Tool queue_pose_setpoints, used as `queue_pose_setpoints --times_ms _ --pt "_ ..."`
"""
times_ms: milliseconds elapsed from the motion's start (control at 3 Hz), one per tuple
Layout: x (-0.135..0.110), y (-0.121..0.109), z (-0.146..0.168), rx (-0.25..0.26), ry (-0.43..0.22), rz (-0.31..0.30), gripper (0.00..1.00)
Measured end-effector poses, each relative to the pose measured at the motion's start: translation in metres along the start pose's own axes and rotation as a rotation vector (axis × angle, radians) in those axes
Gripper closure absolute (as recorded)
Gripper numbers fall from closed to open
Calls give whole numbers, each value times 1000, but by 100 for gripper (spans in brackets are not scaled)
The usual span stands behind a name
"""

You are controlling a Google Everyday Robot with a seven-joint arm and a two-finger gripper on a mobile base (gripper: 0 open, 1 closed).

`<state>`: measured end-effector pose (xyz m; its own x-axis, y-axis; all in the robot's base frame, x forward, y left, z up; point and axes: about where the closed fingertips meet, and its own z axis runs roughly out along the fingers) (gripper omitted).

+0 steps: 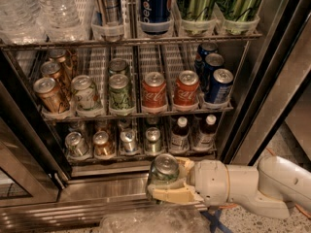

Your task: Pick green can from bottom shelf of fridge

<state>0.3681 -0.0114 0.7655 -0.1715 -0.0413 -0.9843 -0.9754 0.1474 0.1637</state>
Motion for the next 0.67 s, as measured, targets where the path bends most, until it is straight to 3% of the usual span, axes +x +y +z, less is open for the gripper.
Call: queue_pose_setpoints --times_ms 333,667 --pt "-35 8 10 -128 21 -11 100" --pt "-38 12 12 -147 14 -6 100"
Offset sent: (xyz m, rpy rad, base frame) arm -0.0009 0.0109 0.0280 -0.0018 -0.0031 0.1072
